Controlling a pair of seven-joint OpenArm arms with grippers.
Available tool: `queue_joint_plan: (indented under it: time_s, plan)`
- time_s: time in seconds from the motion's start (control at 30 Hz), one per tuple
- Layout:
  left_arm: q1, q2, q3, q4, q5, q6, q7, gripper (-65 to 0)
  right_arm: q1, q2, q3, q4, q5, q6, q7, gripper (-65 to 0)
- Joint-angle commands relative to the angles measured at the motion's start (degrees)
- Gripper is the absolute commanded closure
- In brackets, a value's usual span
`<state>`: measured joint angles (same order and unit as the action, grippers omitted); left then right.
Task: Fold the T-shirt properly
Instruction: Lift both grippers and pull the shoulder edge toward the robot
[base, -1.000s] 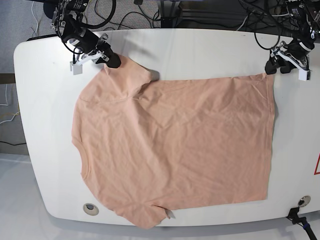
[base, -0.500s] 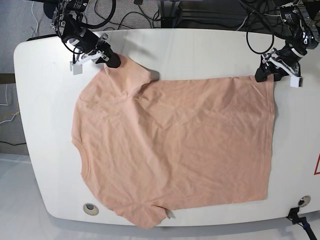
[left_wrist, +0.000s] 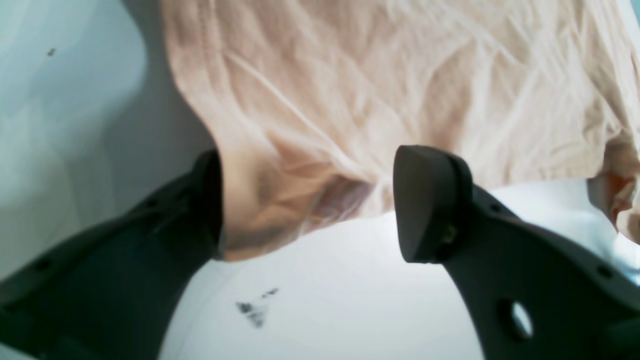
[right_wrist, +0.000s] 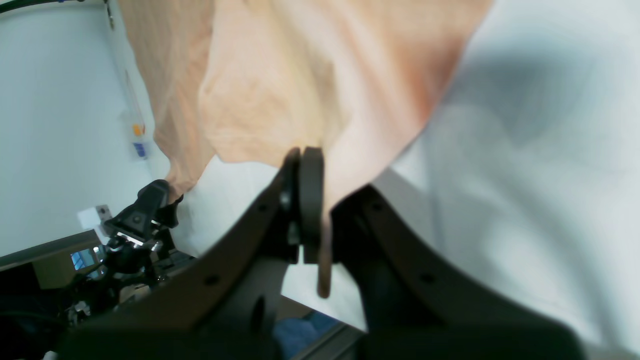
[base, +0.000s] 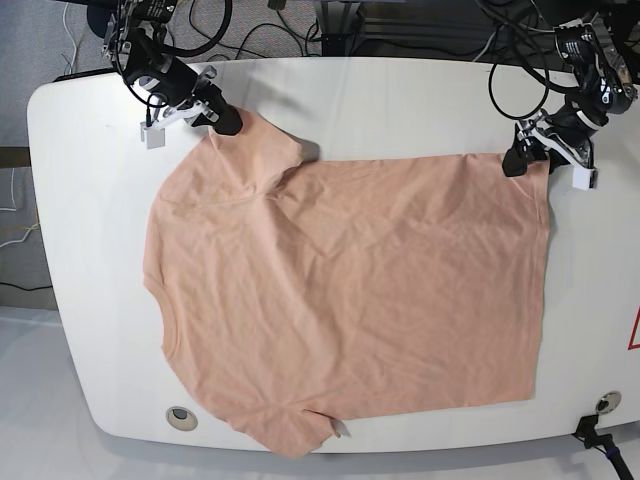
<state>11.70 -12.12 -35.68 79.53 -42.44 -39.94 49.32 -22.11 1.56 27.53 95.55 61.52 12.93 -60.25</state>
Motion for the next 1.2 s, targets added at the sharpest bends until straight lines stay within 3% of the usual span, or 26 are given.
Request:
queue_joint_plan:
  time_s: [0.0, 0.13, 0.27, 0.5, 0.73, 0.9, 1.17]
  plan:
    - [-1.02, -0.85, -0.05, 0.61, -0.25, -0.06, 0.04, -31.7, 0.00, 0.33, 0.21, 0.85, 1.21, 0.48, 0.34, 0.0]
    - [-1.11, -0.85, 0.12, 0.61, -0.25, -0.06, 0.04, -12.1, 0.00, 0.33, 0.21, 0.85, 1.21, 0.48, 0.34, 0.0]
    - [-1.11, -0.85, -0.14, 0.61, -0.33, -0.06, 0.13, 0.0, 0.00, 0.24, 0.21, 0.85, 1.21, 0.48, 0.34, 0.0]
    - [2.23, -1.11, -0.32, 0.96, -0.69, -0.06, 1.71, 0.0, -3.61, 0.15, 0.56, 6.30, 1.30, 0.48, 0.34, 0.0]
    - [8.65, -1.20, -6.65, 0.96, -0.69, -0.06, 6.37, 0.0, -9.85, 0.06, 0.65, 8.58, 2.53, 0.48, 0.34, 0.0]
    - [14.36, -1.20, -8.41, 1.04, -0.69, -0.06, 6.46, 0.0, -14.16, 0.42, 0.65, 9.20, 7.98, 0.48, 0.34, 0.0]
    - [22.54, -0.76, -8.32, 8.17, -0.60, -0.06, 6.46, 0.0, -21.54, 1.03, 1.70, 16.76, 7.80, 0.48, 0.34, 0.0]
